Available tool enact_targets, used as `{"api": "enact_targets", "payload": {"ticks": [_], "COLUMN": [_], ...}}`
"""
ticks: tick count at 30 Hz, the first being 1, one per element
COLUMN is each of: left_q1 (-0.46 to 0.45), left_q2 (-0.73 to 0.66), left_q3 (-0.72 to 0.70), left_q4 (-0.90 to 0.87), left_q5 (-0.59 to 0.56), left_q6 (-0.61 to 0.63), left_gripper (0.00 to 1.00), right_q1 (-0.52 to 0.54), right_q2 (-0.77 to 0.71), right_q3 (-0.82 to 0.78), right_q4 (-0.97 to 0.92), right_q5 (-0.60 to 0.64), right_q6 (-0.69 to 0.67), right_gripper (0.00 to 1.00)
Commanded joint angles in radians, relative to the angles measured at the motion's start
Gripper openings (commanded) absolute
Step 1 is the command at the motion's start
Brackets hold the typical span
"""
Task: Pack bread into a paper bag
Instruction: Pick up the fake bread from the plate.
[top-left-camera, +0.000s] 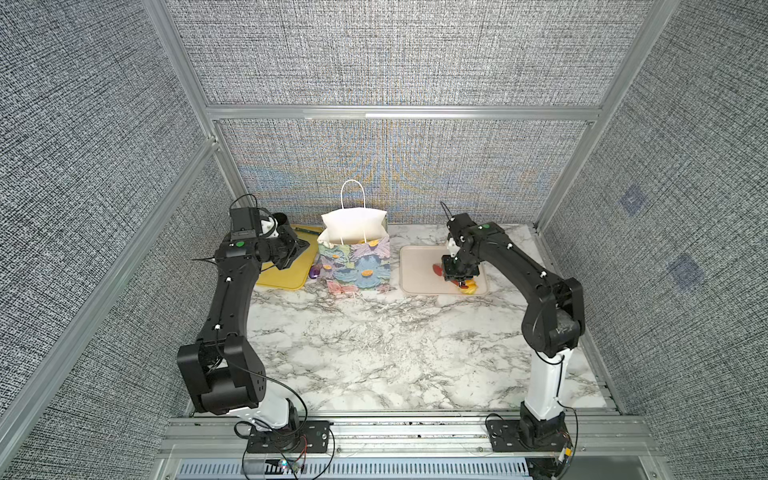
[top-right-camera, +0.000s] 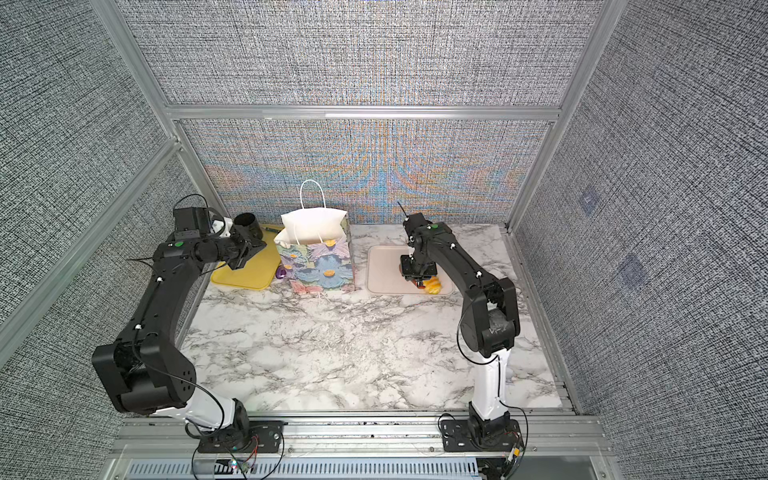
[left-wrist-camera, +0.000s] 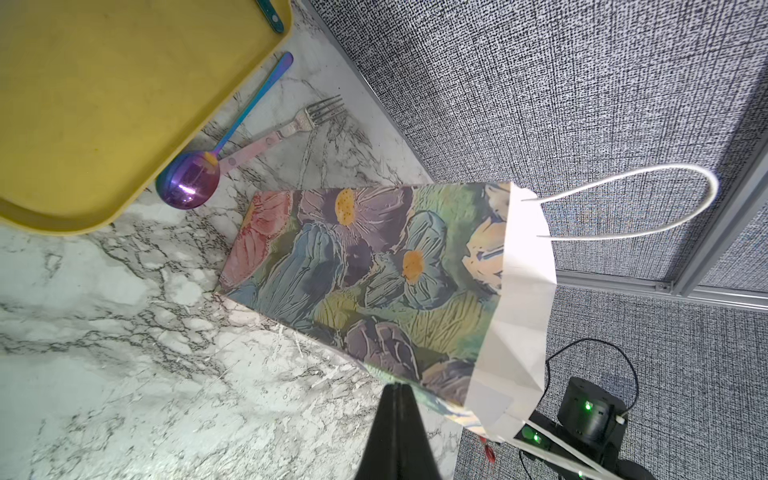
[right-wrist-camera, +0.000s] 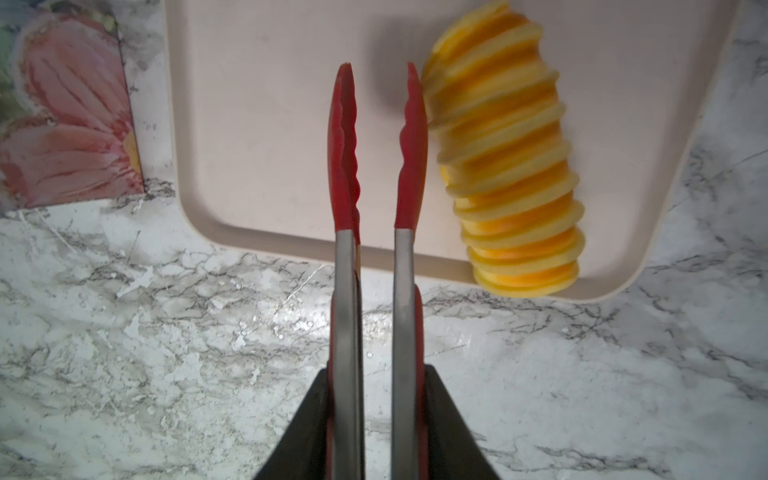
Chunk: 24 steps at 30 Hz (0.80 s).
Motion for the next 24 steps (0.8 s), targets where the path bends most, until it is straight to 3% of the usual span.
{"api": "enact_targets", "payload": {"ticks": [1,9,13,24], "left_q1": [0.006,0.008,0.007,0.008], "left_q2": [-0.001,-0.006,-0.014,-0.012], "left_q3": [0.0,-0.016,-0.014,-0.001], "left_q4": [-0.006,0.013,0.01,0.013], "left_q5": [-0.002,0.007,0.004,0.006], "left_q6": [0.02,0.003,0.004,-0.008], "left_gripper": [0.02,0.02,0.02,0.02], "right_q1": [-0.009,-0.021,-0.021,-0.032], "right_q2": [0.033,0.036,-0.082,-0.235], "right_q3": [0.065,0.179,0.091,-0.187], "right_q4": [0.008,-0.038,-0.02,0.001], "right_q5": [0.048,0.133,0.152,0.199], "right_q6": [-0.023,-0.021,-0.006,-0.018], "right_gripper": [0.34,0.36,0.4,0.43]}}
